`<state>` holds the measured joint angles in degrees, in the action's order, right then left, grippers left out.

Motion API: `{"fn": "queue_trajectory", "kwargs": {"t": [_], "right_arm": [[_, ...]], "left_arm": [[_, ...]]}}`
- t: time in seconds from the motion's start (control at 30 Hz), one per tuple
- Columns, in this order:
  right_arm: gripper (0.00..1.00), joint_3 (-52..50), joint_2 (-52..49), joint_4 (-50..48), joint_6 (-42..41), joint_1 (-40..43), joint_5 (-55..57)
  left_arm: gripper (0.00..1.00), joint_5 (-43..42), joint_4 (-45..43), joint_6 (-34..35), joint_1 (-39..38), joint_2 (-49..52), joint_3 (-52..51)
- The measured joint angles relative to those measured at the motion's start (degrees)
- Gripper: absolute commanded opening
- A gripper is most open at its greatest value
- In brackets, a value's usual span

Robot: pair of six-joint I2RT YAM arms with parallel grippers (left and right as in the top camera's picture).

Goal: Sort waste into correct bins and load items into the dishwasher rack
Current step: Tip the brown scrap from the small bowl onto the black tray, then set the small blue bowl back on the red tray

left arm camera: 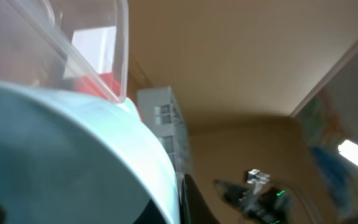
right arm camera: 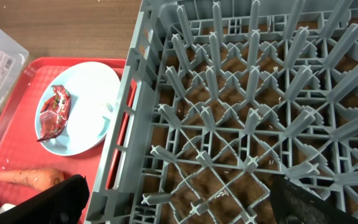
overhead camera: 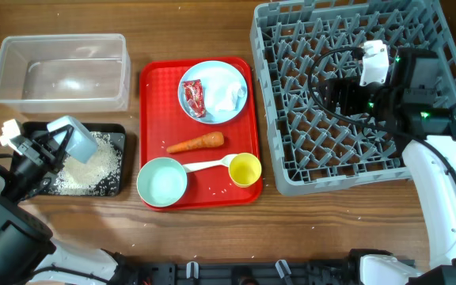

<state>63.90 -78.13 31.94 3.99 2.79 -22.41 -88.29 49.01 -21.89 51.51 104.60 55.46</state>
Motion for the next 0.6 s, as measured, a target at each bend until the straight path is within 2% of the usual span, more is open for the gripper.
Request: {"fn": "queue_trajectory", "kwargs": {"t": [0.07, 0.13, 0.2, 0.33, 0.37, 0.47, 0.53, 0.57, 0.6], "right_arm": [[0.96, 0.00, 0.00, 0.00, 0.00, 0.00, 0.02], [0.96, 0.00, 0.00, -0.04, 0.00, 0.00, 0.02], [0.96, 0.00, 0.00, 0.00, 0.00, 0.00, 0.02], [0.96, 0.00, 0.00, -0.04, 0.00, 0.00, 0.00], [0.96, 0.00, 0.00, 0.00, 0.00, 0.00, 0.02], [0.96, 0.00, 0.00, 0.02, -0.02, 0.00, 0.02], [0.96, 0.00, 0.00, -0.20, -0.02, 0.00, 0.04], [0.96, 0.00, 0.00, -0.24, -0.02, 0.00, 0.04], [0.96, 0.00, 0.00, -0.66, -0.02, 0.00, 0.24]], "left_arm": [[0.04, -0.11, -0.04, 8.66, 0.31, 0.00, 0.00], [0.04, 0.66, -6.34, 13.60, 1.07, 0.00, -0.17], [0.04, 2.51, -9.84, 14.10, 1.84, 0.00, 0.00], [0.04, 5.73, -8.79, 13.57, -0.28, -1.73, 0.00], [0.04, 8.04, -8.74, 13.62, -3.02, -5.07, 0.09], [0.04, 22.01, -8.81, 16.70, -15.23, -20.00, 5.73], [0.04, 37.05, -10.36, 19.63, -31.01, -30.69, 9.44], [0.04, 43.01, -10.54, 20.41, -35.82, -32.41, 9.70], [0.04, 52.46, -11.04, 21.42, -44.44, -32.79, 9.81]]}}
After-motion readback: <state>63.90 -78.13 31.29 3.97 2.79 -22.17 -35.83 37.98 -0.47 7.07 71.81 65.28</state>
